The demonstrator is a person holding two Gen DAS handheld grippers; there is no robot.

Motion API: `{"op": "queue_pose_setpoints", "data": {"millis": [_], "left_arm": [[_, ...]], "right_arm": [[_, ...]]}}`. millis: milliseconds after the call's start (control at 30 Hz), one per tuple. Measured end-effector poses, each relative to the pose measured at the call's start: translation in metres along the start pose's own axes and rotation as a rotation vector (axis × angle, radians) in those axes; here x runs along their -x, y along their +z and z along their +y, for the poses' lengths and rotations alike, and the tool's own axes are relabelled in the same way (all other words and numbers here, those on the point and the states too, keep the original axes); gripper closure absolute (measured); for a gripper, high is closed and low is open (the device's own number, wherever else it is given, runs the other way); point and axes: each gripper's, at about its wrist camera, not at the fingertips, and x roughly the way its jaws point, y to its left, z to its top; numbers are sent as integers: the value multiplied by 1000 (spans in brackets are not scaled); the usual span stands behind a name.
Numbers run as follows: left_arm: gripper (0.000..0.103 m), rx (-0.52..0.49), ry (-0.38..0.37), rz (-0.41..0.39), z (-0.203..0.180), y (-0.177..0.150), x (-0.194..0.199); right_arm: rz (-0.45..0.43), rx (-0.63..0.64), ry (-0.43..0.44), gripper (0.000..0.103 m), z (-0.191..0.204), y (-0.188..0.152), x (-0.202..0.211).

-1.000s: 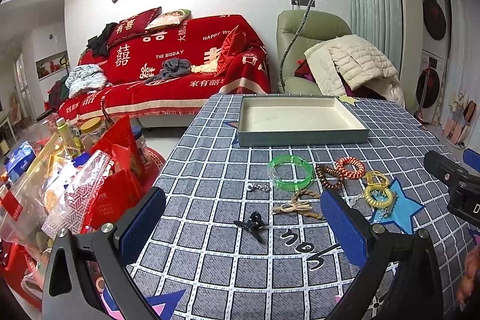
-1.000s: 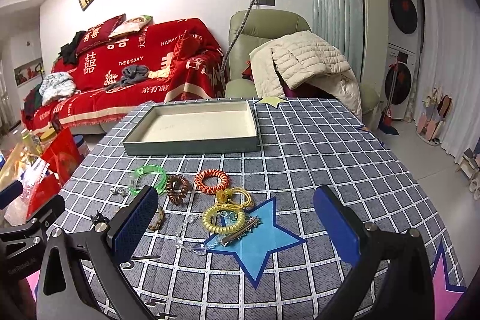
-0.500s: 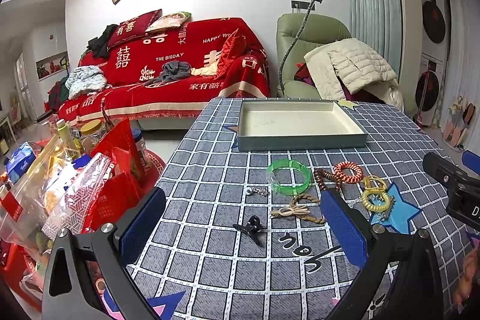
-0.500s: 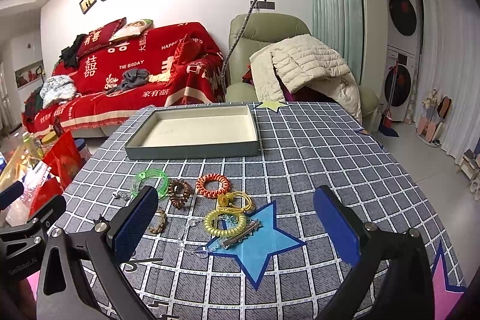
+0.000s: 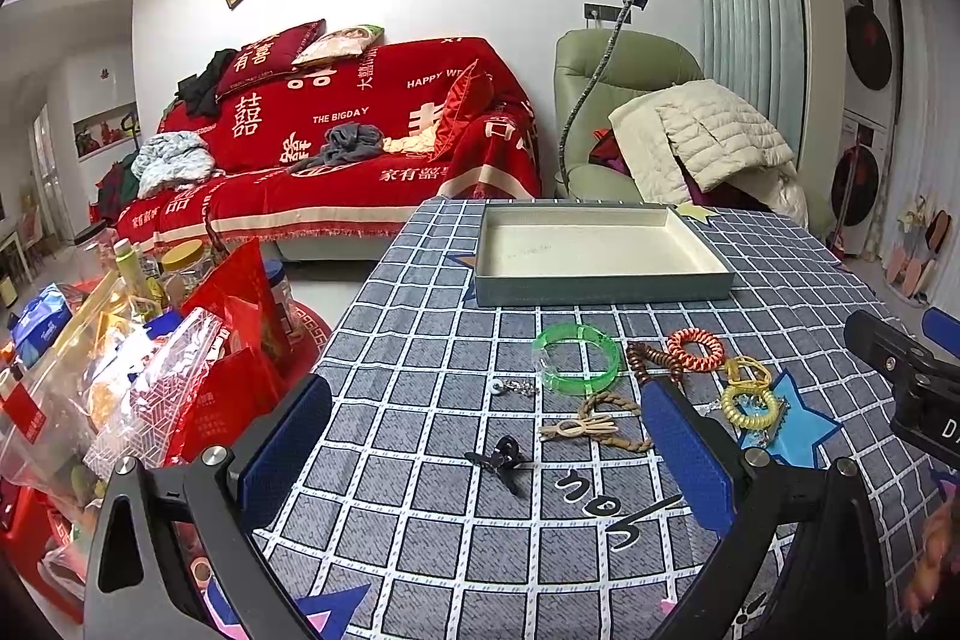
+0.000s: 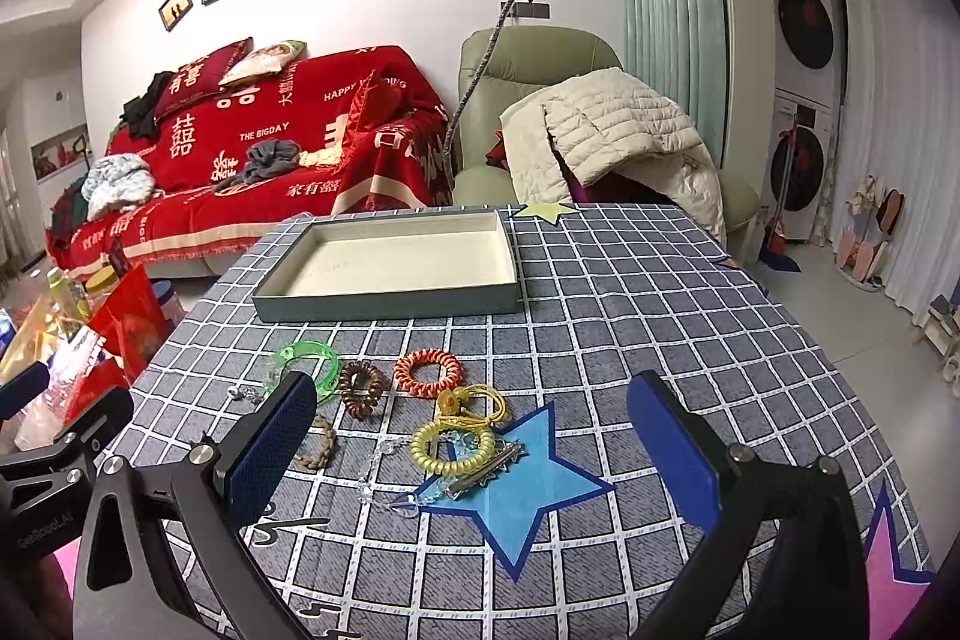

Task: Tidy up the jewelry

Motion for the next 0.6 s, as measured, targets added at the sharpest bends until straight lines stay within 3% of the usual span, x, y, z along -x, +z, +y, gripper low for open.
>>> {"op": "queue_pose_setpoints", "data": {"millis": [600], "left_arm": [[0, 0, -1, 3, 1, 0, 0]], "right_arm": [[-1, -2, 2, 0, 0, 0, 1]]}}
